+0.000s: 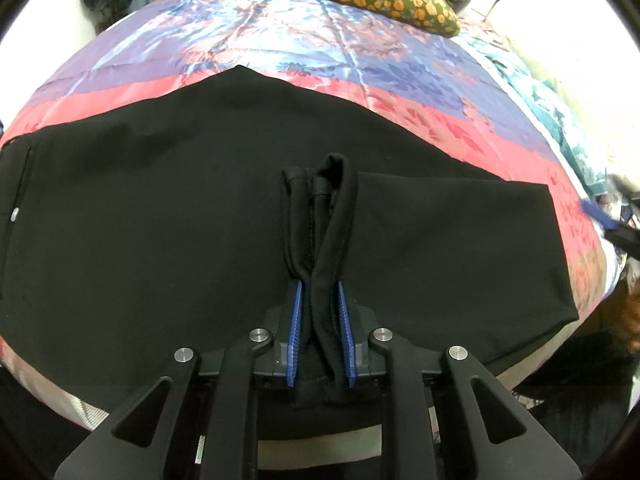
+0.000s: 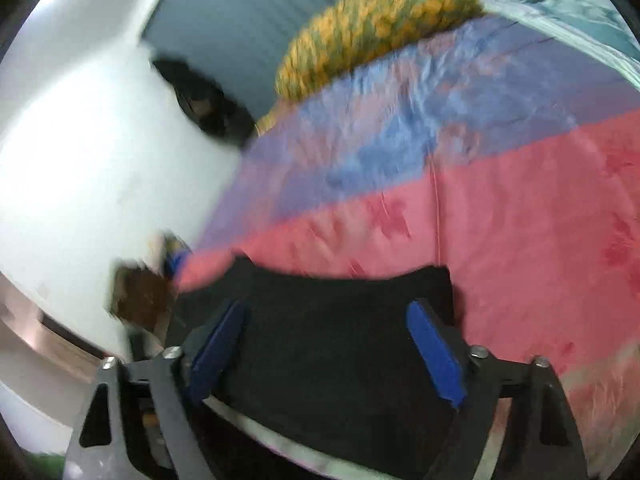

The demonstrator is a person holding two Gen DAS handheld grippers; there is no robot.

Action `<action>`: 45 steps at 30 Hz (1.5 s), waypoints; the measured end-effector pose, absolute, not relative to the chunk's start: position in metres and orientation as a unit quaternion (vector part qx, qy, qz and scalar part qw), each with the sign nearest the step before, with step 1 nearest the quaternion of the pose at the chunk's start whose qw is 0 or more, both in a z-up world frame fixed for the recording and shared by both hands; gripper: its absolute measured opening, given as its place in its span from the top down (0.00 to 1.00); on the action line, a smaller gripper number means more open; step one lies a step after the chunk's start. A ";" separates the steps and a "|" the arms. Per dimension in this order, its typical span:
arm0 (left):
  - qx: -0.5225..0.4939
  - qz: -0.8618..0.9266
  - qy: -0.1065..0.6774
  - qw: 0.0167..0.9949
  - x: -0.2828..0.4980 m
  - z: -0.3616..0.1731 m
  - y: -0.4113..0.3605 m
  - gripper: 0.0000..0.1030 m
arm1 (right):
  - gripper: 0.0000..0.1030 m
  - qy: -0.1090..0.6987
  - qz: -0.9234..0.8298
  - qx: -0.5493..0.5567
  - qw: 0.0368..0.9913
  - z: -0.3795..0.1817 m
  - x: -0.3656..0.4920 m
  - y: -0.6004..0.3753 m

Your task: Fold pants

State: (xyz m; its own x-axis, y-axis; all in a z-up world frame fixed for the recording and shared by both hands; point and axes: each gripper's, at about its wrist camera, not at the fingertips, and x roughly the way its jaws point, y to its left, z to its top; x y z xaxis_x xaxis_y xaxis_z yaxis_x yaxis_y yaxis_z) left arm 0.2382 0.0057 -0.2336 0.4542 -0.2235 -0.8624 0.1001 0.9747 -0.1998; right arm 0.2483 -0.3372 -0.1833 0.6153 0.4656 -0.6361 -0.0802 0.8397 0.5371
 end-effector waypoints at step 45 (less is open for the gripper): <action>-0.049 -0.092 0.496 0.862 0.233 -0.236 0.006 0.78 | 0.33 0.446 0.049 0.046 0.893 -0.246 0.183 -0.235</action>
State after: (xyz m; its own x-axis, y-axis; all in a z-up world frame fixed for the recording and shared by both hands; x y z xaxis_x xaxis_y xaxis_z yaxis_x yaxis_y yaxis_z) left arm 0.2326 0.0058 -0.2363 0.4914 -0.2072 -0.8460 0.1104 0.9783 -0.1755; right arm 0.1830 -0.2354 -0.2461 0.5982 0.1280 -0.7911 -0.0457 0.9910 0.1258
